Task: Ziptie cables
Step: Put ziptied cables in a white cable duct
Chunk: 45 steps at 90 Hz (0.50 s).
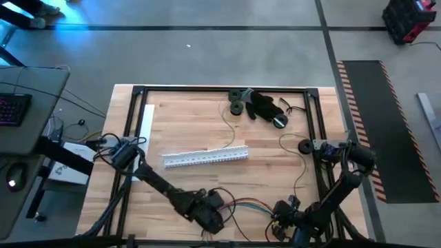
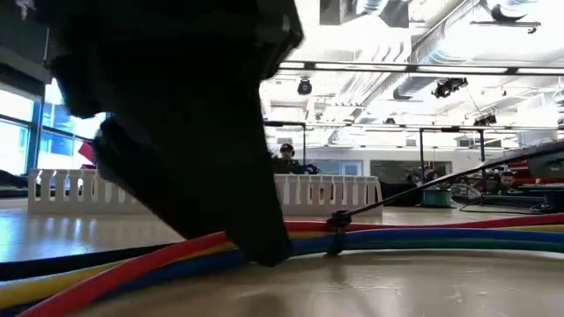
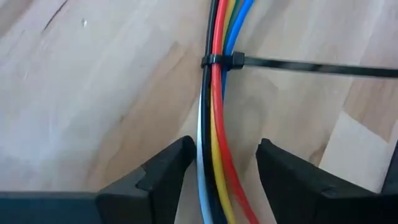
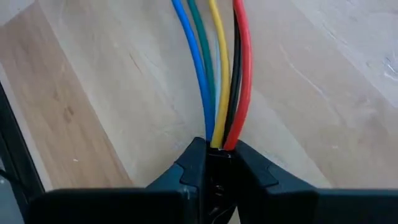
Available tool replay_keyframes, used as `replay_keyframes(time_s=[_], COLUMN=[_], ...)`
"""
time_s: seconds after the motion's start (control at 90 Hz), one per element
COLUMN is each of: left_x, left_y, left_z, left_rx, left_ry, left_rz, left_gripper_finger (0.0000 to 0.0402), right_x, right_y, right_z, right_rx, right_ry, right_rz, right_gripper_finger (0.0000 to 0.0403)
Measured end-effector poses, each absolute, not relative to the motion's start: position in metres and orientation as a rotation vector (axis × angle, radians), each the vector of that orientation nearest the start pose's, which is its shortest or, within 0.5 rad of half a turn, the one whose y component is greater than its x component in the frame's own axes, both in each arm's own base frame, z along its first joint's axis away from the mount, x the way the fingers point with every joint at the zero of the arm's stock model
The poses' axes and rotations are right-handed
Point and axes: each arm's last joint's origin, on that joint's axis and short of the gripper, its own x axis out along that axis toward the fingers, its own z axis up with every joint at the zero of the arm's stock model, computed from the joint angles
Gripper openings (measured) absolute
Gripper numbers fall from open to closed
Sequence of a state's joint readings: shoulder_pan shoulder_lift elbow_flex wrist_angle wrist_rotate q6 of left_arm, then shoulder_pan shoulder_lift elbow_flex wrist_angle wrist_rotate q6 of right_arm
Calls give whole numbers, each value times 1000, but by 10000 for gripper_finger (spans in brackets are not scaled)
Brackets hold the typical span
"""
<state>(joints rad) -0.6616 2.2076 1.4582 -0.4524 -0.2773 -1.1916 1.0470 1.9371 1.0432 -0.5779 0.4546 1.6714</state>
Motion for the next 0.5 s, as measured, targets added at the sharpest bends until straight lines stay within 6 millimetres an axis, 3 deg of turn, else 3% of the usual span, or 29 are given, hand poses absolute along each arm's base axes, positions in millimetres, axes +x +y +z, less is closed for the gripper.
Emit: replay_keyframes(time_s=[0.278, 0.5], left_x=[328, 327], left_y=[-280, -283], left_z=[96, 92], left_rx=[-511, -526], left_ry=[1047, 1007], left_rz=[365, 388], left_gripper_finger=[179, 179], right_x=[177, 186], right_y=[250, 231], right_z=[132, 173], right_rx=[486, 588], right_ry=[1127, 1135], right_rz=[-513, -467], right_gripper_finger=[25, 22])
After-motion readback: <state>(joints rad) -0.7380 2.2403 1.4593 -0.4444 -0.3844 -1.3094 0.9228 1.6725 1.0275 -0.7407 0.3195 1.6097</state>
